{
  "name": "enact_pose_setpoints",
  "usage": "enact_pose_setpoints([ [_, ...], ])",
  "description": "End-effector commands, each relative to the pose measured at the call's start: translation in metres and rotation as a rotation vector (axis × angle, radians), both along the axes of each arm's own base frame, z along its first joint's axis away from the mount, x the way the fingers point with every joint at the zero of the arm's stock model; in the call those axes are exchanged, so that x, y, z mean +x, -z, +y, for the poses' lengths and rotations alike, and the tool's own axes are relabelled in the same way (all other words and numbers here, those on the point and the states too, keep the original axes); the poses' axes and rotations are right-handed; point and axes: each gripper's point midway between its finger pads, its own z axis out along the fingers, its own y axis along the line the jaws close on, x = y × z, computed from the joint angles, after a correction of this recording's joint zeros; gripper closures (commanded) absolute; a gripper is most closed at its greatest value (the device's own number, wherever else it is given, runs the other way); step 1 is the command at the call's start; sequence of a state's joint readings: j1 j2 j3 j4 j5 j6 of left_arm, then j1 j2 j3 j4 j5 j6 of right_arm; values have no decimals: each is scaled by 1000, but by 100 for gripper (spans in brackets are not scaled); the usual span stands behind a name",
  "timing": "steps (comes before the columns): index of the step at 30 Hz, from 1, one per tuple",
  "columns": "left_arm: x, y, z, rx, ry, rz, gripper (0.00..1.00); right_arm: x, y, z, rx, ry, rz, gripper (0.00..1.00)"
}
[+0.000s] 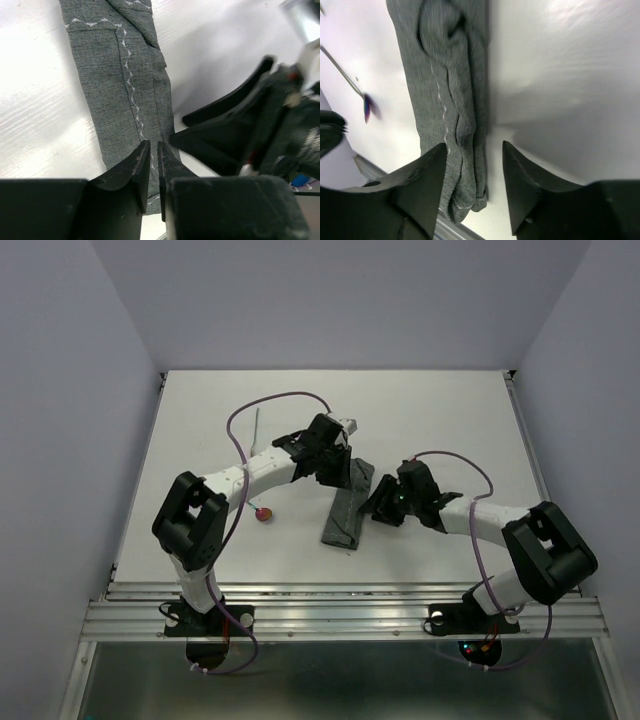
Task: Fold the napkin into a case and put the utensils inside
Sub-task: Smooth out the smaller rectangle-folded napkin at the center of the board.
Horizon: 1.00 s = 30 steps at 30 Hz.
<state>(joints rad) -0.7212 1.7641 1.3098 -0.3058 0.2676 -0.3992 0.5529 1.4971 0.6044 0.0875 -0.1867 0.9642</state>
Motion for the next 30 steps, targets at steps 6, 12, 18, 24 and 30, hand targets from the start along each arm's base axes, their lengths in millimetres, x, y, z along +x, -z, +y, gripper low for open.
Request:
enact_pose_setpoints([
  [6,47,-12,-17,-50,-17,-52,100,47,-41,-66,-135,105,-149,51],
  [12,65,4,-35,-60,-18,-27,100,77,-43,-65,-140,111,-146,74],
  [18,75,33,-44,-34,-13,8,100,83,-44,-64,-132,111,-143,74],
  [24,82,56,-54,-34,-4,33,100,72,-38,-71,-140,118,-127,75],
  [30,87,28,-53,-35,4,-23,100,60,-36,-85,-152,152,-121,75],
])
